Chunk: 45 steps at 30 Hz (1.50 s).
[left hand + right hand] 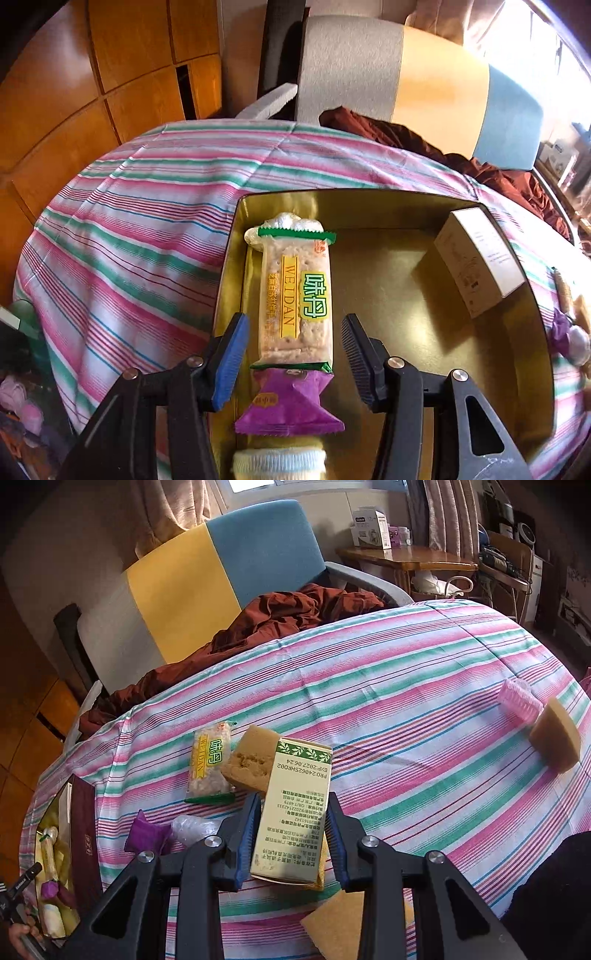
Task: Organize objects
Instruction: 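Open the left gripper over the tray while the right carries the green-white box into it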
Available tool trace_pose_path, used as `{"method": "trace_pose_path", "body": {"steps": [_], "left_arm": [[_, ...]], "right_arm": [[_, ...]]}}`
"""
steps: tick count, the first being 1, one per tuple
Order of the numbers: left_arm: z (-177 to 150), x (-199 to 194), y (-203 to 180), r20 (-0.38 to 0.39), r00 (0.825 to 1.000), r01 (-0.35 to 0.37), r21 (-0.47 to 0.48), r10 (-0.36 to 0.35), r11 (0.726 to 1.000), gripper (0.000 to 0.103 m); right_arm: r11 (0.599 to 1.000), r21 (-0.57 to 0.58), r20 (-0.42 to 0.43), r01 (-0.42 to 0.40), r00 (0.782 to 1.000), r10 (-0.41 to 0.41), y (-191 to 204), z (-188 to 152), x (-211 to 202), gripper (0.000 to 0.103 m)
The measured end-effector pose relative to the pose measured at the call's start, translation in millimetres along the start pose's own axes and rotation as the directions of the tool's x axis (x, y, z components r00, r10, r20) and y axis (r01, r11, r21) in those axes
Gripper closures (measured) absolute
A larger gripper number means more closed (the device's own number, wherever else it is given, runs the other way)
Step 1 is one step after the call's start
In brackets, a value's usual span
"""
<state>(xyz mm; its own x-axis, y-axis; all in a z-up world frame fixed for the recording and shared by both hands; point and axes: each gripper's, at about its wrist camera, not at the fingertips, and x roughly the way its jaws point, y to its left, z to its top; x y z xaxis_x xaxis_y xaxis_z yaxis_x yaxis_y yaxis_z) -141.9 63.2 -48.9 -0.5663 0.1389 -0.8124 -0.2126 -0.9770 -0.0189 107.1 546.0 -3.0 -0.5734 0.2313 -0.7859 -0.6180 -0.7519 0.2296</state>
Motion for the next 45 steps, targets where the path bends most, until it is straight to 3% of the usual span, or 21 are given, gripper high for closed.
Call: {"method": "trace_pose_path", "body": {"steps": [7,13,20,25,29,34,38,40,43,45], "left_arm": [[-17.3,-34.0,2.6,0.063,0.997,0.036,-0.008,-0.035,0.999,0.048],[-35.6,-54.9,6.1,0.097,0.994,0.055,-0.033,-0.052,0.998,0.048],[-48.7,-73.6,7.9,0.140,0.989,0.051,-0.038,-0.045,0.998,0.043],[-53.9,-81.8,14.7,0.157,0.987,0.051,-0.046,-0.044,0.998,0.041],[-58.3,-82.1,24.6,0.154,0.987,0.054,-0.071,-0.043,0.996,0.038],[-63.2,-81.8,41.8,0.151,0.988,0.053,-0.118,-0.035,0.992,0.027],[-66.3,-84.9,56.9,0.157,0.987,0.050,-0.160,-0.025,0.986,0.017],[-67.6,-86.7,63.9,0.160,0.987,0.052,-0.181,-0.023,0.982,0.012],[-68.1,-88.1,70.1,0.163,0.987,0.048,-0.201,-0.015,0.978,0.008],[-67.8,-88.3,70.0,0.162,0.987,0.041,-0.204,-0.008,0.978,0.002]], "right_arm": [[0.988,-0.156,0.014,-0.014,1.000,0.016,51.7,-12.6,-10.7,0.069],[0.945,-0.282,-0.042,-0.168,0.986,0.163,132.6,-29.8,-17.4,0.069],[0.799,-0.454,-0.221,-0.394,0.919,0.328,261.4,-77.8,-10.4,0.069],[0.710,-0.516,-0.349,-0.479,0.875,0.337,331.6,-115.7,6.9,0.069],[0.679,-0.519,-0.438,-0.519,0.844,0.309,365.5,-142.8,27.2,0.069],[0.673,-0.491,-0.506,-0.553,0.810,0.297,386.1,-166.1,43.9,0.068],[0.640,-0.459,-0.555,-0.616,0.761,0.336,396.8,-178.3,43.9,0.052],[0.627,-0.456,-0.562,-0.632,0.750,0.348,399.7,-181.2,41.2,0.042],[0.617,-0.475,-0.546,-0.627,0.760,0.353,397.2,-182.4,33.4,0.031],[0.616,-0.504,-0.519,-0.606,0.782,0.344,394.7,-181.5,27.0,0.023]]}}
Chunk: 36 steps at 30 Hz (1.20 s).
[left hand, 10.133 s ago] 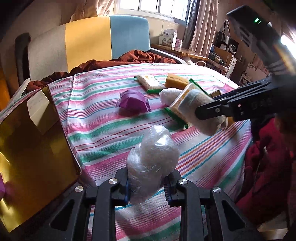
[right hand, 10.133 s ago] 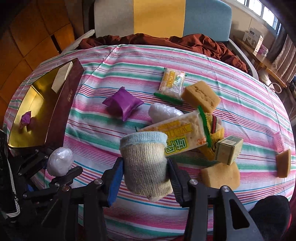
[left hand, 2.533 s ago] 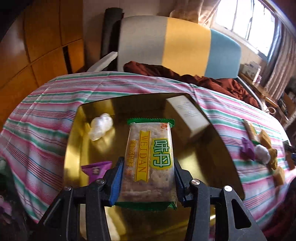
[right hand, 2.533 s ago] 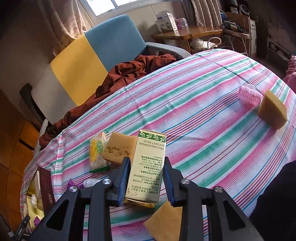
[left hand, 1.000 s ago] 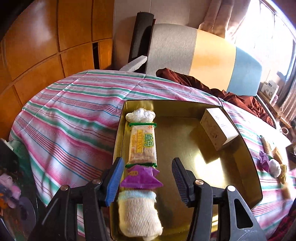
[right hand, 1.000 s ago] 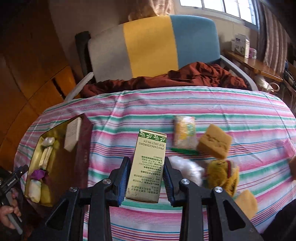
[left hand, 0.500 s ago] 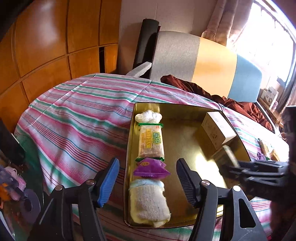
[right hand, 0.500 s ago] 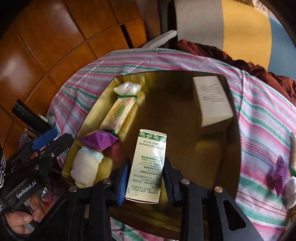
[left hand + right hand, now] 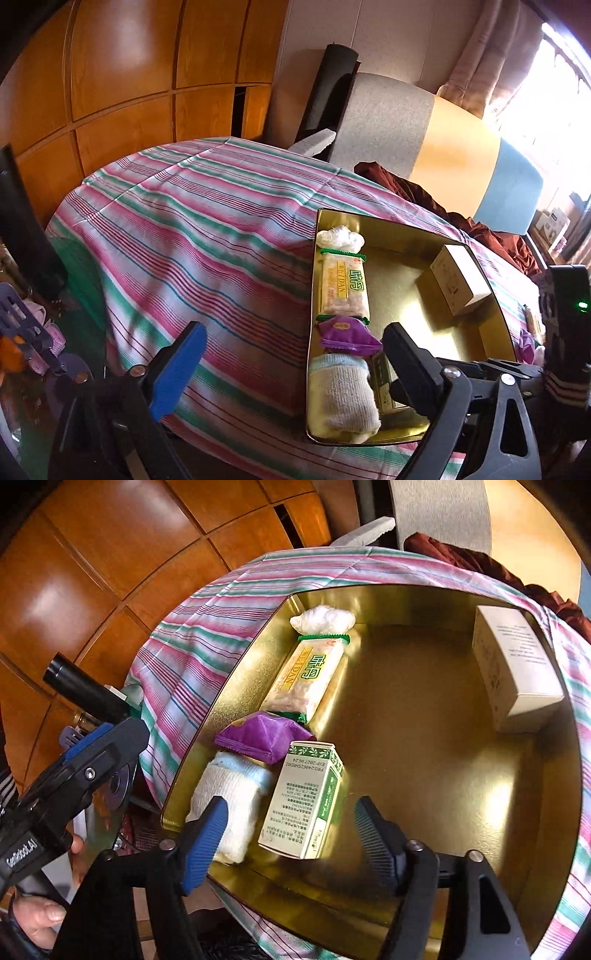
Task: Organize objects
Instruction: 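Open the left gripper over the tray while the right carries the green-white box into it, then move both grippers back over the remaining items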
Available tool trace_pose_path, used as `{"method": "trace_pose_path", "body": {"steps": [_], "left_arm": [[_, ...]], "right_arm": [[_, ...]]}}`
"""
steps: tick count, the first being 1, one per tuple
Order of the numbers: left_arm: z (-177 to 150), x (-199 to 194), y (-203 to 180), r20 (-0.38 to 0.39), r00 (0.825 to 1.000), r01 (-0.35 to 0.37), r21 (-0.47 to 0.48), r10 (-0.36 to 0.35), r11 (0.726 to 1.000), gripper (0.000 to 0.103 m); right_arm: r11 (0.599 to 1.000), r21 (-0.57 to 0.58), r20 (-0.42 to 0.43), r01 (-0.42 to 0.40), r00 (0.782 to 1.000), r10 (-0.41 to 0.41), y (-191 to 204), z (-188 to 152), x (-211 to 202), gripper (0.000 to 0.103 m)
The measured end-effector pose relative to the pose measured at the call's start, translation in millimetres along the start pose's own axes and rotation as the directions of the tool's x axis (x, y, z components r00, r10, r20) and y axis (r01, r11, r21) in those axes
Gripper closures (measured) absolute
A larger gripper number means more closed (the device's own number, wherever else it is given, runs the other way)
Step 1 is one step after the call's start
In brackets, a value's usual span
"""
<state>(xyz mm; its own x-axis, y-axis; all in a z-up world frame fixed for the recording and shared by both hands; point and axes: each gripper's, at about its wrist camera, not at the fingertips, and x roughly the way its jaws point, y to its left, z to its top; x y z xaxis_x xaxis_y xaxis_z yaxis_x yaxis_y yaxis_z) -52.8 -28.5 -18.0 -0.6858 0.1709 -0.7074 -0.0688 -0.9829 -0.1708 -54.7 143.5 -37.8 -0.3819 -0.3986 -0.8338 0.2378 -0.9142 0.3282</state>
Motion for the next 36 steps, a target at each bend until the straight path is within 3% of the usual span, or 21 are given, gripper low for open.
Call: {"method": "trace_pose_path", "body": {"steps": [9,14,22,29,36], "left_arm": [[-1.7,-4.9,-21.3,0.001,1.000,0.004,0.052,-0.004,0.999,0.000],[-3.4,-14.3,-41.6,0.044,0.999,-0.009,0.135,0.003,0.991,0.000],[-9.2,-23.2,-77.7,0.055,0.997,0.036,0.243,-0.051,0.969,0.000],[-16.2,-26.0,-120.0,0.030,0.992,0.103,0.332,-0.120,0.938,0.000],[-28.2,-28.8,-173.5,-0.032,0.969,0.235,0.422,-0.245,0.876,0.000]], "right_arm": [[0.990,0.004,0.127,0.144,0.981,-0.144,-17.2,-14.9,-50.6,0.020],[0.975,0.067,0.179,0.211,0.959,-0.220,-48.5,-26.5,-83.7,0.019],[0.922,0.185,0.179,0.339,0.911,-0.371,-119.7,-58.3,-132.2,0.019],[0.821,0.372,0.163,0.433,0.841,-0.516,-201.9,-96.0,-189.7,0.019],[0.648,0.605,0.129,0.462,0.747,-0.652,-284.6,-139.7,-252.1,0.019]]}}
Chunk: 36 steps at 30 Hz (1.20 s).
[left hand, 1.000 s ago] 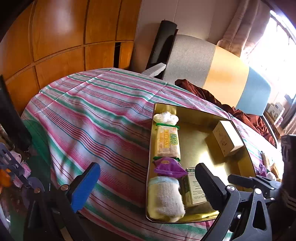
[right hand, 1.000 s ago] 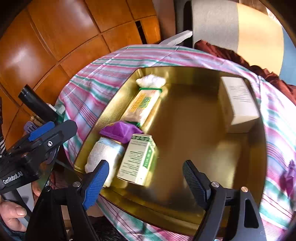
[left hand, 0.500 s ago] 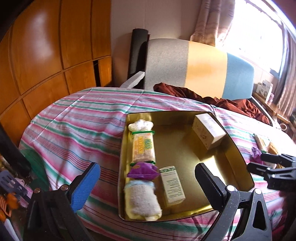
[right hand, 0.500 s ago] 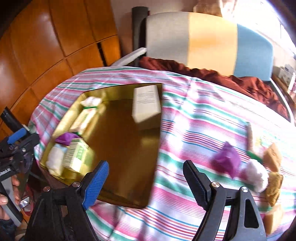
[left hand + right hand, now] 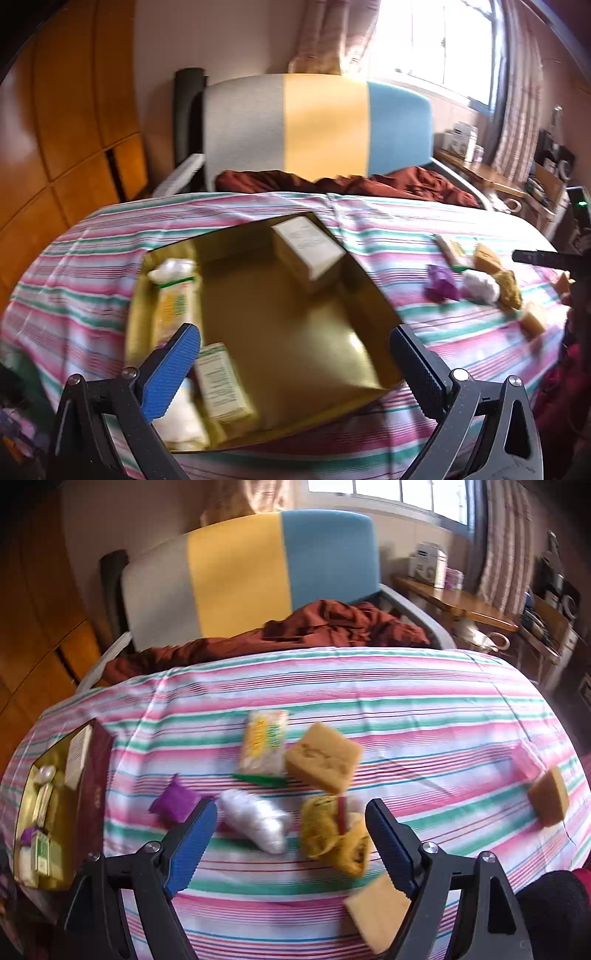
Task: Organize objects
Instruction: 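Move both grippers back over the remaining items, then grasp the purple packet with the left gripper while the right grasps the yellow sponge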
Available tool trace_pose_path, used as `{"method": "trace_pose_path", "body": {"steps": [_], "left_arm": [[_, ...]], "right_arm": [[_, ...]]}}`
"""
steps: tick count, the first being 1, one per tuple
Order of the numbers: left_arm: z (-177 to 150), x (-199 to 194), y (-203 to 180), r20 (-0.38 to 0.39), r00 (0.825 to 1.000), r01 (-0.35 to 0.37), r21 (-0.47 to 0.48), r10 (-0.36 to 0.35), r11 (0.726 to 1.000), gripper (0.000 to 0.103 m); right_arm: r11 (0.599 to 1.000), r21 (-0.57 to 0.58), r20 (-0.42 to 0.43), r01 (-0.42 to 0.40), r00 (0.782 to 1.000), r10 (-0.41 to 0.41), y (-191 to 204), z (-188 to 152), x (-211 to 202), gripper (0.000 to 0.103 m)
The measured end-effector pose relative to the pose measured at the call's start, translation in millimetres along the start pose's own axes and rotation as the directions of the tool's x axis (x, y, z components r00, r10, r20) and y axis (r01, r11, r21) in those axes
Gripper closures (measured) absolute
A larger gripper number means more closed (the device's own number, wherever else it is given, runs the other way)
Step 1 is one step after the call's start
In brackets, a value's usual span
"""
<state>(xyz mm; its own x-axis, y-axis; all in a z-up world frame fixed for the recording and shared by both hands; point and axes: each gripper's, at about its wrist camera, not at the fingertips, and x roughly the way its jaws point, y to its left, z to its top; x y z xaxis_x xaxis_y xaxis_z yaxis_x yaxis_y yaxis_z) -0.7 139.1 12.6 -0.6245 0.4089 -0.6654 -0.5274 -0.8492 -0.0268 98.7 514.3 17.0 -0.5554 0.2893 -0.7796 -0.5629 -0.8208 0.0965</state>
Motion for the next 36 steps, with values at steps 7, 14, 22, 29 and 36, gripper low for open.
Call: {"method": "trace_pose_path", "body": {"steps": [7,14,22,29,36], "left_arm": [[15.2,25.8,-60.2,-0.085,0.991,0.111,0.044,-0.107,0.993,0.000],[28.9,61.5,-118.7,-0.221,0.943,0.261,0.028,-0.248,0.965,0.000],[41.5,119.0,-159.8,-0.369,0.884,0.307,-0.002,-0.286,0.952,0.003],[39.6,174.8,-161.3,-0.479,0.785,0.271,-0.303,-0.392,0.914,0.019],[48.8,202.9,-165.2,-0.457,0.800,0.190,-0.422,-0.389,0.887,0.019]], "right_arm": [[0.932,0.352,-0.001,-0.080,0.996,0.086,-75.3,-8.5,12.0,0.019],[0.901,0.404,0.006,-0.158,0.985,0.170,-83.1,-10.8,13.4,0.018],[0.878,0.426,0.008,-0.219,0.971,0.238,-85.6,-10.7,18.5,0.018],[0.849,0.456,0.016,-0.268,0.956,0.293,-90.5,-11.1,22.0,0.018],[0.838,0.463,0.014,-0.288,0.948,0.318,-90.9,-10.5,25.8,0.018]]}}
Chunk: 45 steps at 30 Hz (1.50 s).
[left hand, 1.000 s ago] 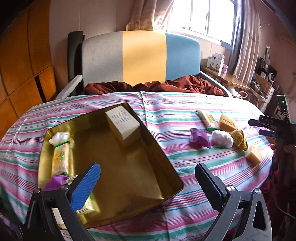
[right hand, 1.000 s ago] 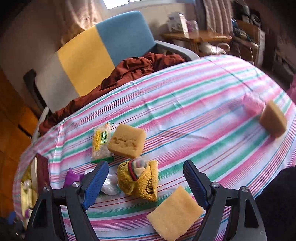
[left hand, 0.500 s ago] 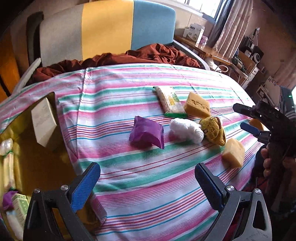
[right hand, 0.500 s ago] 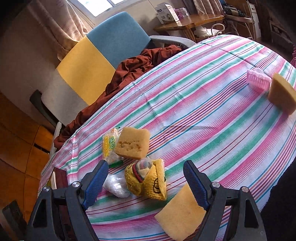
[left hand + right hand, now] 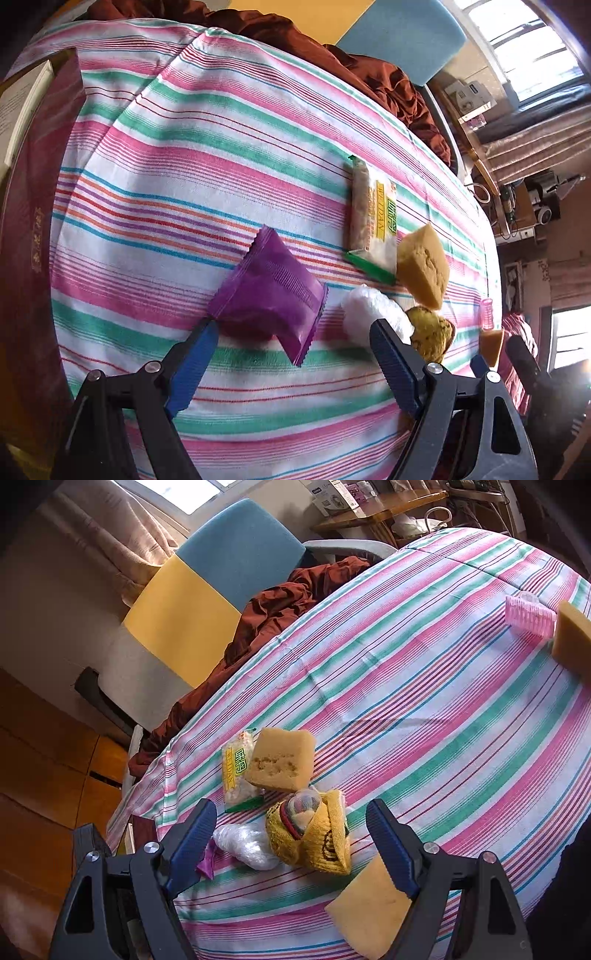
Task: Organize objects
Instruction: 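Grasp the purple packet with the left gripper while the right grasps the yellow sponge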
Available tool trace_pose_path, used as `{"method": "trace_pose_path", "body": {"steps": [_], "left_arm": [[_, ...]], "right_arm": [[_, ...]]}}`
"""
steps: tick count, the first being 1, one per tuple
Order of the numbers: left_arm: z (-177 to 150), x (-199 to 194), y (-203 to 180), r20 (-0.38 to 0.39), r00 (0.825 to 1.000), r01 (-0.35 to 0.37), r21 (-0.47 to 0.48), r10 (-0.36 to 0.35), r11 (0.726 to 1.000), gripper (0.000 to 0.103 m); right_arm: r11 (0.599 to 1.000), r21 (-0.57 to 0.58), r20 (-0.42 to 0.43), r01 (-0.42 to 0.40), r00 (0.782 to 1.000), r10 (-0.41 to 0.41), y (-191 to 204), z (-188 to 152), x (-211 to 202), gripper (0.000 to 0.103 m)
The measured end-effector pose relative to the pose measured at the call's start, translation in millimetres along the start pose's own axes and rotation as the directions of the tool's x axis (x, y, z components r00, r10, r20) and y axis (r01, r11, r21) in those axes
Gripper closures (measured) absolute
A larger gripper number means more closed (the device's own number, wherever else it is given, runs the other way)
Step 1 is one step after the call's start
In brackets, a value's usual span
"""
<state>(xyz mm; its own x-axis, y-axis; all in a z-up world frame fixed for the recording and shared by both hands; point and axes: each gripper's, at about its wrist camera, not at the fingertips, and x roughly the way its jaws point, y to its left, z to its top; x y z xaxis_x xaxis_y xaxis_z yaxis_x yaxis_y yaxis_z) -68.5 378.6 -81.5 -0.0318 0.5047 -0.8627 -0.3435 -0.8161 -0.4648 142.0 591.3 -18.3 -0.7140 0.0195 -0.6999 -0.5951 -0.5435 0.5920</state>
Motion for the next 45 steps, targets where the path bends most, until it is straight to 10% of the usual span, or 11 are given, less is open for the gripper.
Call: {"method": "trace_pose_path", "body": {"steps": [8,28,45], "left_arm": [[7.8,11.6,-18.5,0.086,0.991,-0.116,0.150,0.104,0.982,0.053],[-31.5,12.7,-22.4,0.250,0.952,-0.274,0.447,0.175,0.851,0.066],[-110.0,-6.1,-4.5,0.327,0.944,-0.240,0.577,0.049,0.781,0.065]], "right_arm": [[0.999,0.034,0.002,-0.014,1.000,0.014,-5.5,2.3,0.1,0.018],[0.989,0.145,0.044,-0.021,0.999,0.014,-25.2,8.7,-6.8,0.018],[0.995,0.058,-0.002,0.077,0.997,-0.077,-11.8,5.1,2.0,0.018]]}}
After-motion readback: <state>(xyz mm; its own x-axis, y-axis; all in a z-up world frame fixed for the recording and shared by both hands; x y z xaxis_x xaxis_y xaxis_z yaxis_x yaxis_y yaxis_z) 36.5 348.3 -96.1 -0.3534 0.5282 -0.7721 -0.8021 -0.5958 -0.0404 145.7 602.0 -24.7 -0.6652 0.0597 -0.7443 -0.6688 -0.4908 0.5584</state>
